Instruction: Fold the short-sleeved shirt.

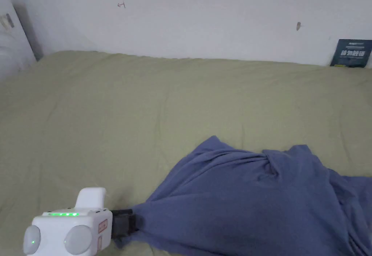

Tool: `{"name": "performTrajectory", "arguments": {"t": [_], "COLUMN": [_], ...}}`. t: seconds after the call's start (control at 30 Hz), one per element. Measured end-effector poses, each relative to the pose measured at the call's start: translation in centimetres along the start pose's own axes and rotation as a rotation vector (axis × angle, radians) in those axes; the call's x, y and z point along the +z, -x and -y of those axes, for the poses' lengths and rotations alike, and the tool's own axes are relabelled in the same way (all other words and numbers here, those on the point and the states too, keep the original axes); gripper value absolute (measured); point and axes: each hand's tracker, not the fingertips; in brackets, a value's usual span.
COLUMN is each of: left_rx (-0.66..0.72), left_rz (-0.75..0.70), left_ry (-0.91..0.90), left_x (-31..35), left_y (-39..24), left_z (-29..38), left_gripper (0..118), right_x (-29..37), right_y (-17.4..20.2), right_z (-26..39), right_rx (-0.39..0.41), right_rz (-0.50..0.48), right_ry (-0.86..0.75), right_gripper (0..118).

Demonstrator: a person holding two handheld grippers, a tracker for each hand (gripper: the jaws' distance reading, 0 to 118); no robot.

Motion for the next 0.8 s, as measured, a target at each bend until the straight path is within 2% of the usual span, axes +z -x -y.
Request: {"name": "performTrajectory", "arguments": {"t": [0.07, 0.1, 0.17, 0.2, 0.23, 0.27, 0.3, 0.5, 0.8], "left_rx": [-0.025, -0.034, -0.036, -0.037, -0.002, -0.039, -0.068, -0.013, -0.024], "left_rz": [-0.02, 0.013, 0.034, 0.077, 0.102, 0.021, 0.031, 0.075, 0.066], "left_ry": [0.039, 0.055, 0.068, 0.074, 0.041, 0.07, 0.055, 0.069, 0.077], "left_x": [-2.4, -3.3, -3.6, -2.4, -2.2, -2.2, -2.4, -3.4, -3.5], "left_y": [-0.6, -1.0, -1.5, -2.5, -3.0, -3.9, -4.6, -2.2, -2.2], "left_z": [0.4, 0.8, 0.7, 0.8, 1.1, 1.2, 1.6, 1.1, 1.1], "left_gripper": [109, 90, 65, 47, 0, 0, 0, 0, 0], "right_x": [-0.3, -0.4, -0.1, -0.3, -0.4, -0.4, -0.5, -1.4, -5.0], "right_y": [-0.1, -0.2, 0.1, -0.1, -0.3, -0.4, -0.5, -1.4, -2.3], "right_z": [0.2, 0.2, 0.1, 0.1, 0.1, 0.0, -0.1, -1.6, -7.3], "right_rx": [0.001, 0.005, 0.007, 0.001, -0.002, -0.004, -0.005, 0.005, 0.071], "right_rz": [0.005, 0.01, 0.018, 0.023, 0.023, 0.026, 0.035, 0.045, 0.081], "right_ry": [0.009, 0.016, 0.022, 0.028, 0.032, 0.037, 0.043, 0.052, 0.023], "right_gripper": [0, 0, 0, 0, 0, 0, 0, 0, 0]}}
